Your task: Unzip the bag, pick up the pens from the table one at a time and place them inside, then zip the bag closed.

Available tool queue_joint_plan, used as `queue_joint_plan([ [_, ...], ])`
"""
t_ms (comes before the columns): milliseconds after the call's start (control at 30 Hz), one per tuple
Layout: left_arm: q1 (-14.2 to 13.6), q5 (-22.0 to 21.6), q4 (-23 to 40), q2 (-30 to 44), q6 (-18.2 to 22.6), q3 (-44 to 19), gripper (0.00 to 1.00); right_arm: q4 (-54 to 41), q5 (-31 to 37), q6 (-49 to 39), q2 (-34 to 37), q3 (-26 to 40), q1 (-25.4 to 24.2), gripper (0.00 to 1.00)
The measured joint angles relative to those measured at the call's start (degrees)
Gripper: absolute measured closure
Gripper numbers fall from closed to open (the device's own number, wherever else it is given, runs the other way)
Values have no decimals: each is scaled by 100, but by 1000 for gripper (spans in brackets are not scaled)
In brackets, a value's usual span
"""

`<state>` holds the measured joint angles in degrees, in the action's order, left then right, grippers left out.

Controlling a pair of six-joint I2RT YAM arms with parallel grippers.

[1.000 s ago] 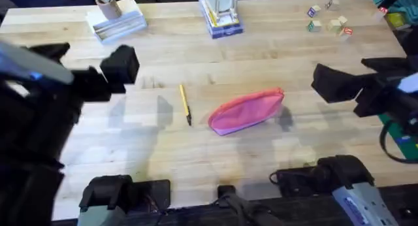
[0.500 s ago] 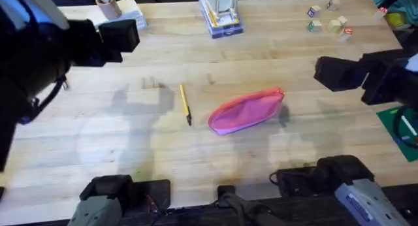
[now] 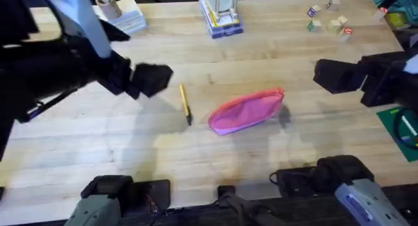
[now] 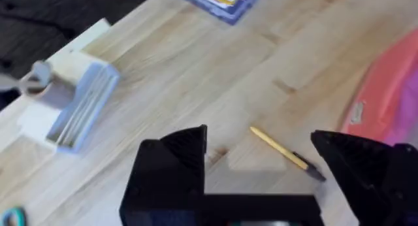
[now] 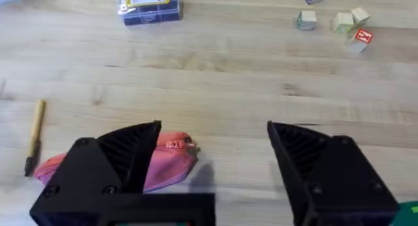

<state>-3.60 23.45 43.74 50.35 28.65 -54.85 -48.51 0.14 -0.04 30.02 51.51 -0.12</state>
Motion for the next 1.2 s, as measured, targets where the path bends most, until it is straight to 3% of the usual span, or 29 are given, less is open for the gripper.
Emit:
queue_joint_plan([
  [267, -807, 247, 193, 163, 964, -7, 8, 2, -2, -2, -2, 0, 0, 4],
  [533, -1595, 362, -94, 1081, 1190, -7, 8, 2, -1, 0, -1, 0, 0, 4],
  [767, -2250, 399, 58, 1879, 1304, -7, 8, 2, 0, 0, -2, 0, 0, 4],
  [1033, -2555, 661, 106, 2580, 1307, -7, 8, -2, 0, -2, -2, 0, 0, 4],
  [1200, -2589, 759, 104, 2822, 1344, -7, 7, -2, -2, -2, -2, 0, 0, 5],
])
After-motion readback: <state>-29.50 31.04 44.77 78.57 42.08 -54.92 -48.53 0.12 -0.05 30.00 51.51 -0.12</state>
